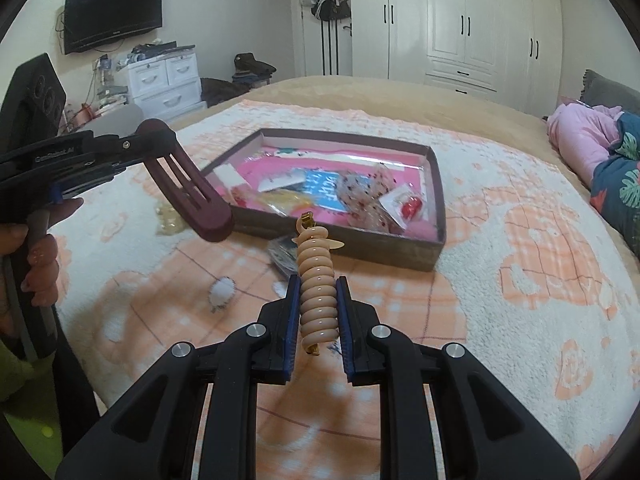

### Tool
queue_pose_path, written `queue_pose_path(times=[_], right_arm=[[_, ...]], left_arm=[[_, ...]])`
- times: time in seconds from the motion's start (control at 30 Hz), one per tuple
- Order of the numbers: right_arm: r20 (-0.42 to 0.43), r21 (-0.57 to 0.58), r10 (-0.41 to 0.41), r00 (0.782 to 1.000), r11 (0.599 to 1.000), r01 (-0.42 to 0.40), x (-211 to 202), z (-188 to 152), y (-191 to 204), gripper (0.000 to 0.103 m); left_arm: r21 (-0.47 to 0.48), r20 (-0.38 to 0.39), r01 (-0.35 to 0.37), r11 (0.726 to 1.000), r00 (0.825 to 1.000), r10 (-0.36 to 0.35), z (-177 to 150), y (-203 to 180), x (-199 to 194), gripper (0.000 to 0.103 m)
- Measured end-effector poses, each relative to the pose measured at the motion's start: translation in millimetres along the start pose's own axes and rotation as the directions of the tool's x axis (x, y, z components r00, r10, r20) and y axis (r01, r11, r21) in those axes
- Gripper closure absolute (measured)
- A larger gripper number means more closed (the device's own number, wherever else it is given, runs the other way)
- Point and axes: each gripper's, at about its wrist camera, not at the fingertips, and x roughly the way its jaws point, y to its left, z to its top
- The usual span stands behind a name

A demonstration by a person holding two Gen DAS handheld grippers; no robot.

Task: Organize jewelry
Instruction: 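Carry the spiral hair tie into the box with the right gripper while the left drops the maroon clip there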

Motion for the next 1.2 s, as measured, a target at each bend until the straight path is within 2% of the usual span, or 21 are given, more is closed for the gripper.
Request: queue_pose_path(times=[0.5,0.83,1.2], right_arm=[[0.064,-0.021,-0.007,0.998,1.0,0.009,6.9,43.4,19.0,0.086],[0.087,-0.007,-0.043,0.995,0.999,0.044,18.8,69.8,12.1,0.086],[0.104,0.025,-0.11,0.988,0.994,0.108,22.3,84.0,-12.0,0.086]], left_arm=[[-0.063,0.118,-0.074,0.995,0.99,0.081,27.6,44.5,-29.9,0.101],[-0.076,0.142,-0.087,0.993,0.985,0.097,41.3,62.3,-26.5,0.101],[-0.054,0.13,-0.062,0.997,0.989,0.068,55.6,59.2,-5.4,0.101]])
